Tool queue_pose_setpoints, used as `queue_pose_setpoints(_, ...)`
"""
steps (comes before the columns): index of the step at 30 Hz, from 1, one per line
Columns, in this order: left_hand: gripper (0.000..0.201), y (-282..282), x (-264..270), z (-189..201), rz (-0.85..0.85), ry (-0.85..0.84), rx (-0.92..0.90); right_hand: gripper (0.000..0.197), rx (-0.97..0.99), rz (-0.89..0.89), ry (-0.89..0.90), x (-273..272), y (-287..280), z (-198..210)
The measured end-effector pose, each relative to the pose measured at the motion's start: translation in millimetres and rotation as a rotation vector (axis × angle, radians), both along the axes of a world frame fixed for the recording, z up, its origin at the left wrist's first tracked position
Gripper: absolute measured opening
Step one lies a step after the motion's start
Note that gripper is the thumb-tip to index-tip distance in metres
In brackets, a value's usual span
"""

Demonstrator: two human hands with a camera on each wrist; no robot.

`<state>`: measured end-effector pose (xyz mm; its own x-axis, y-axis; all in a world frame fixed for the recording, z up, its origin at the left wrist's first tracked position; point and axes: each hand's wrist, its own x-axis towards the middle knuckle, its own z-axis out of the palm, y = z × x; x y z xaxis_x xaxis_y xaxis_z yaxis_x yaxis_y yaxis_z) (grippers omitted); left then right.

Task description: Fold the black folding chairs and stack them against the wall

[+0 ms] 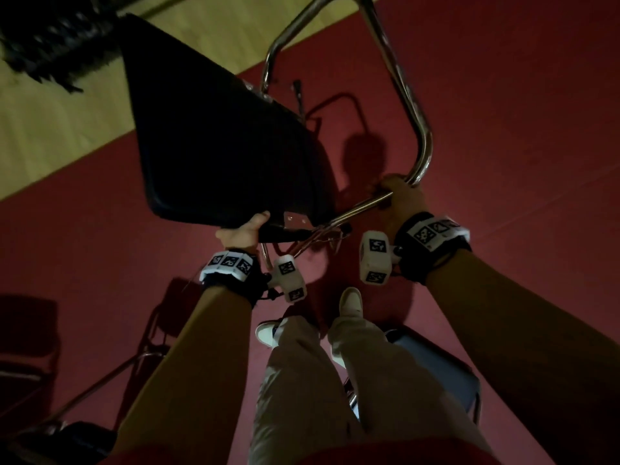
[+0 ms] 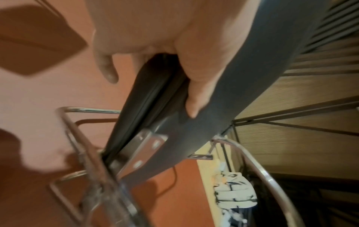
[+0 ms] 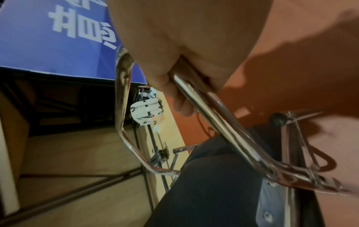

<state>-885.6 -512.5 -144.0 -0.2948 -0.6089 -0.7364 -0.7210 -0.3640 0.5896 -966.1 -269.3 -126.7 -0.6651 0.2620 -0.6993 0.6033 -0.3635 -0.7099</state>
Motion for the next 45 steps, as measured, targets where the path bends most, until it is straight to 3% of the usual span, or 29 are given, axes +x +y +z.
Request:
queue_pose_setpoints(2, 0.063, -1.0, -4.1, 10.5, -0.064, 0.042, 0.048, 0.014, -0.040, -0.029, -0.048, -5.6, 11.1, 10.8)
queue_pose_setpoints(5, 0.086, 0.1, -9.6, 25.4, -0.143, 0.114, 0.093, 0.014, -0.050, -0.062, -0.115, -13.2, 26.1, 25.7)
queue_pose_setpoints(8, 0.067, 5.3, -17.3, 39.1, -0.186, 0.129, 0.132, 0.038, -0.004, -0.080, -0.114, -16.9, 33.9, 29.8)
queue_pose_setpoints(11, 0.082, 8.7, -27.8, 42.9, -0.198, 0.103, 0.062, 0.039, 0.092, -0.047, -0.100, -15.0, 38.6, 27.5)
queue_pose_setpoints(15, 0.073, 6.1, -48.7, 30.1, -0.240, 0.088, -0.010, 0.027, 0.071, -0.015, -0.104, -17.0, 41.9, 37.7)
queue_pose_setpoints(19, 0.105, 8.2, -66.5, 27.5, -0.308, 0.006, -0.133, 0.014, 0.182, 0.089, -0.067, -25.9, 38.0, 52.6)
queue_pose_setpoints(22, 0.100, 30.8, -71.5, 74.0, -0.414, -0.076, -0.201, 0.017, 0.207, 0.197, -0.021, -30.9, 30.3, 64.3)
queue_pose_setpoints(25, 0.093, 41.0, -74.5, 80.3, -0.483, -0.120, -0.247, 0.021, 0.251, 0.341, 0.018, -36.7, 29.5, 77.0)
queue_pose_setpoints(31, 0.102, 68.9, -78.6, 82.3, -0.533, -0.174, -0.317, 0.020, 0.356, 0.695, 0.199, -57.3, 6.6, 105.9)
queue_pose_setpoints(36, 0.101, 82.8, -80.3, 83.7, -0.562, -0.219, -0.379, 0.049, 0.423, 0.751, 0.269, -67.0, -7.0, 107.1)
queue_pose_setpoints(40, 0.097, 86.1, -81.4, 82.8, -0.576, -0.244, -0.418, 0.077, 0.365, 0.696, 0.347, -68.3, -3.8, 116.7)
queue_pose_setpoints(45, 0.098, 86.4, -77.4, 79.2, -0.620, -0.245, -0.440, 0.069, 0.414, 0.809, 0.344, -70.9, -10.9, 140.2)
